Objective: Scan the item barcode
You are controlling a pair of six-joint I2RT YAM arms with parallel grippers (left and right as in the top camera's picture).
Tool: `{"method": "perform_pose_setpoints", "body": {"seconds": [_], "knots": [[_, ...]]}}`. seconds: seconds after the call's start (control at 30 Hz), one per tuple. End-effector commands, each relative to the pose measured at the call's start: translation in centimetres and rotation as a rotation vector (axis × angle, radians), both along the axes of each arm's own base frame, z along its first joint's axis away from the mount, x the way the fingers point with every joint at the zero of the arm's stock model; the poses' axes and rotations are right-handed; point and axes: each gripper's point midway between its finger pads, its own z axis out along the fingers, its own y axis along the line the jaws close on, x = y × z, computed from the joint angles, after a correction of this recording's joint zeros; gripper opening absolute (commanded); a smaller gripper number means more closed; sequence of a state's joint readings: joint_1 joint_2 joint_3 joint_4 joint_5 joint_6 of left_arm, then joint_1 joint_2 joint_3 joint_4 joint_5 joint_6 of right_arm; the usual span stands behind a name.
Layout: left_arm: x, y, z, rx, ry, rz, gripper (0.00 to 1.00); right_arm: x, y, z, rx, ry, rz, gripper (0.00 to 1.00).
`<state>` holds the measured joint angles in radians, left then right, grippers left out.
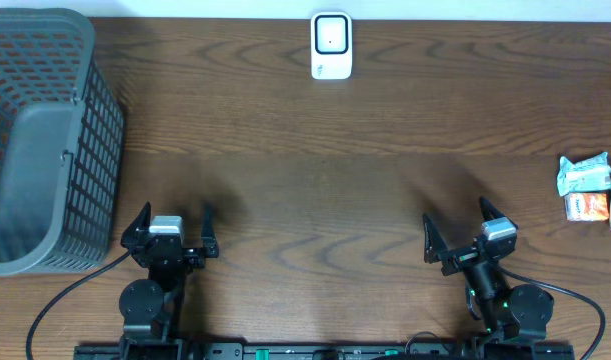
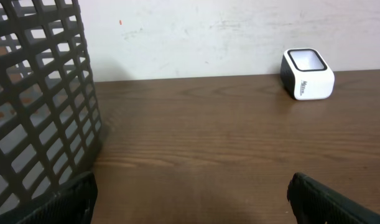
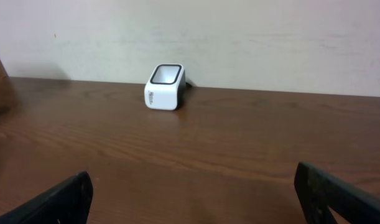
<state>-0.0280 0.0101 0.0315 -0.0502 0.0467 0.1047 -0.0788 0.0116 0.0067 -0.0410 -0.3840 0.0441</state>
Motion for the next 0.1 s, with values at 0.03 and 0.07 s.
{"method": "perform_pose_setpoints", "body": {"seconds": [0.03,0.07], "knots": [[0.01,0.30,-1.65,0.005,0.040,0.016,0.98,-0.01,0.04,-0.06,-0.008,-0.002,-0.001,0.99],[0.01,0.31,-1.66,0.005,0.040,0.016,0.98,-0.01,0.04,-0.06,-0.008,-0.001,-0.001,0.99]]}}
